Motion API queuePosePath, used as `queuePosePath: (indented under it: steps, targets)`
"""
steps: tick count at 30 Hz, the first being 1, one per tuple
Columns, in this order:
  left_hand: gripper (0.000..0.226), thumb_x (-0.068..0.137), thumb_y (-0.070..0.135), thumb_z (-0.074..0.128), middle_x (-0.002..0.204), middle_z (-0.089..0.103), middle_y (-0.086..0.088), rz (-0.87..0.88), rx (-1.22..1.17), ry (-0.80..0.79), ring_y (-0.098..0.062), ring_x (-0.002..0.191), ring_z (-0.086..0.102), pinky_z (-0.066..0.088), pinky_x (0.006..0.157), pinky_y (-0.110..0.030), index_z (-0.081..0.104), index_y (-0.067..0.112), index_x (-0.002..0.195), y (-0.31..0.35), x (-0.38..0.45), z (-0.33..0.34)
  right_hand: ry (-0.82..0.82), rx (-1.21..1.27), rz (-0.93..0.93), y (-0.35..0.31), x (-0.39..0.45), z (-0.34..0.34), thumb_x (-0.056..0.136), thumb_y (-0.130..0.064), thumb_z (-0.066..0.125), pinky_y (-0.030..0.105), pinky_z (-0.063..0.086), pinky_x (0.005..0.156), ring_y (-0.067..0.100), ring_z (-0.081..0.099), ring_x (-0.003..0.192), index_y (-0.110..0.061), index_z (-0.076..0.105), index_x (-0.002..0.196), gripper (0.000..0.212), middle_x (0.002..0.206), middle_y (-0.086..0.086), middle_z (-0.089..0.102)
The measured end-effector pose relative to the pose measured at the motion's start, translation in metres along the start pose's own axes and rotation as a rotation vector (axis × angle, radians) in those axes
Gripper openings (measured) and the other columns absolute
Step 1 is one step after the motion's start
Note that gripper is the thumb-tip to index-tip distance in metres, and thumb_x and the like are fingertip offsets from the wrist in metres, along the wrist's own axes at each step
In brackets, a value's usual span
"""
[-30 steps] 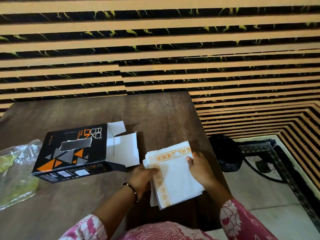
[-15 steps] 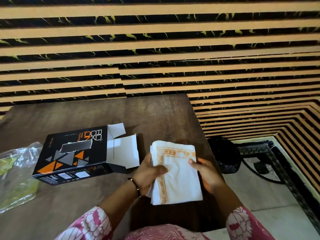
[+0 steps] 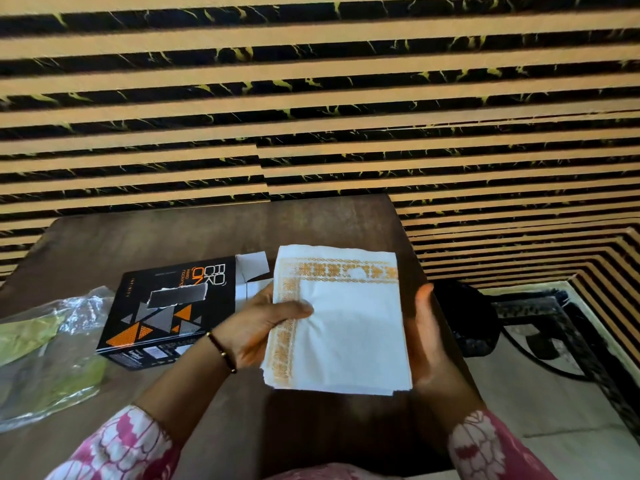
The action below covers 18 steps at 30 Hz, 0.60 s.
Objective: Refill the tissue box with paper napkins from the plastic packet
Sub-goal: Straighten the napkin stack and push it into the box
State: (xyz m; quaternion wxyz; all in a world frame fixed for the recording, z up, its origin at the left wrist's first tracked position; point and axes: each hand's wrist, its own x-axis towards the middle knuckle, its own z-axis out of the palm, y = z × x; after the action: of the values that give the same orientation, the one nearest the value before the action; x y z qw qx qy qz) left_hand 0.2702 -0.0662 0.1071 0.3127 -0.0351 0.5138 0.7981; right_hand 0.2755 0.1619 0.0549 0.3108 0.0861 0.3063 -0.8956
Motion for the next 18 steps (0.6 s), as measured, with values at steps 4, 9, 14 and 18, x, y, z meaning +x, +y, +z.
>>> queuePosePath:
  steps: [4,9,14,18]
  targets:
    - [0.055,0.077,-0.004,0.065,0.120,0.064,-0.019,0.074,0.126,0.123,-0.035,0.103,0.065,0.057,0.083,-0.044,0.049,0.007,0.127,0.003,-0.007,-0.014,0.029,-0.401,0.051,-0.009,0.013,0.011,0.040,-0.049,0.088,0.038,0.051,0.090,0.020,0.068,0.102,-0.017,0.067,0.115,0.084,0.112,0.006,0.072]
    - [0.056,0.076,0.004,0.068,0.122,0.063,-0.016,0.088,0.201,0.202,-0.037,0.109,0.062,0.046,0.096,-0.055,0.046,0.013,0.127,0.010,-0.016,-0.032,0.068,-0.663,0.060,0.001,0.028,0.036,0.066,-0.006,0.070,0.025,0.057,0.067,0.016,0.072,0.086,-0.014,0.061,0.114,0.049,0.097,0.001,0.076]
    - [0.041,0.085,0.005,0.060,0.113,0.070,-0.009,0.003,0.229,0.197,-0.028,0.097,0.069,0.059,0.075,-0.039,0.050,0.017,0.123,0.022,-0.027,-0.052,0.090,-0.562,0.085,0.009,0.039,0.041,0.064,0.000,0.069,0.031,0.059,0.067,0.024,0.072,0.087,-0.009,0.063,0.109,0.046,0.098,0.010,0.075]
    - [0.028,0.089,0.017,0.059,0.107,0.072,-0.009,-0.103,0.345,0.204,-0.030,0.093,0.070,0.060,0.062,-0.040,0.054,0.023,0.115,0.035,-0.034,-0.067,0.179,-0.513,0.061,0.007,0.050,0.034,0.059,0.002,0.069,0.031,0.059,0.062,0.023,0.073,0.081,-0.008,0.062,0.108,0.050,0.090,0.009,0.076]
